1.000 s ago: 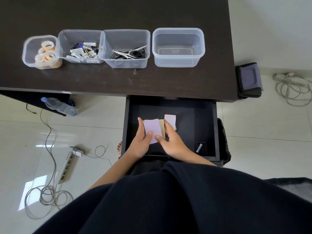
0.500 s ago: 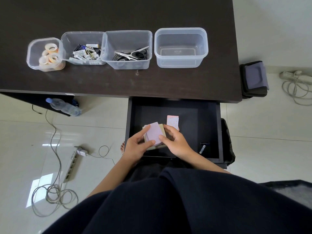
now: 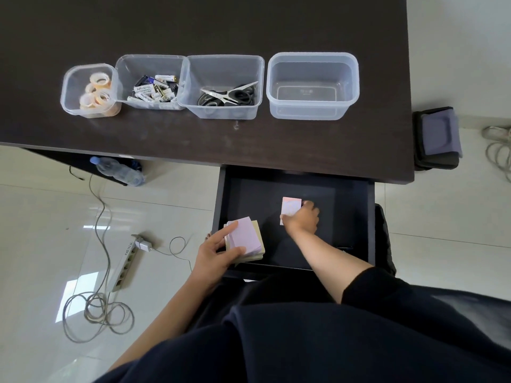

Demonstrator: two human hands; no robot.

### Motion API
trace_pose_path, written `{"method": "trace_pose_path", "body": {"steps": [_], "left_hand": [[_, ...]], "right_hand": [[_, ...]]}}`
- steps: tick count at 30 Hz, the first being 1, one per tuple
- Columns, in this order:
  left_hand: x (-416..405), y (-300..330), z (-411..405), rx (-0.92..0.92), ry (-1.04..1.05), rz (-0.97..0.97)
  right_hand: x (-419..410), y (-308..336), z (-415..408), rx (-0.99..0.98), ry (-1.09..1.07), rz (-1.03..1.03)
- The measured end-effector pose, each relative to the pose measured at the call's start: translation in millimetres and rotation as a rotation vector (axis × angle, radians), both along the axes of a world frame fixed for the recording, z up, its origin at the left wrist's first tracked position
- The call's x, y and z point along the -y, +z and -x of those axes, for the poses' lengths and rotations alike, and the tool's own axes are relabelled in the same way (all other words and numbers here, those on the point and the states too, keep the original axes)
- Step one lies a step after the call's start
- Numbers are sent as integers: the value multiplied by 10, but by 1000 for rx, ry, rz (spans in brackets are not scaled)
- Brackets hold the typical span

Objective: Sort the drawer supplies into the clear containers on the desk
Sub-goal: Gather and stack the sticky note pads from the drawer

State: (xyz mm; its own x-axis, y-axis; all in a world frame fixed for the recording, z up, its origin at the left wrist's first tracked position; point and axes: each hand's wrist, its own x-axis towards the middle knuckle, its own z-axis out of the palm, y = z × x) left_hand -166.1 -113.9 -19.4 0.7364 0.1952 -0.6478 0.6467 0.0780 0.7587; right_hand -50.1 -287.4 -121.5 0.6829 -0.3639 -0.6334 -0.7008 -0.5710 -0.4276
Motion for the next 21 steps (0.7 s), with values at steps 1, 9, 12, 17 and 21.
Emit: {"method": "trace_pose_path", "body": {"steps": [1,9,12,17,21], "left_hand": [[-1,-4,5,1,-10,-7],[37,-42,-58,-22,-89,-30],[75,-95,-97,-50,-129,-66],[164,-119,-164,-24,-149,-35],[219,-113,-203,1,-192,5]], "right_hand": [[13,-7,-17,3,-10,4],[246,190,18,109,-4,-191],[298,342,78,140,-8,-288],[342,563,137,15,-78,-575],[358,698,190,30,-223,-748]]}}
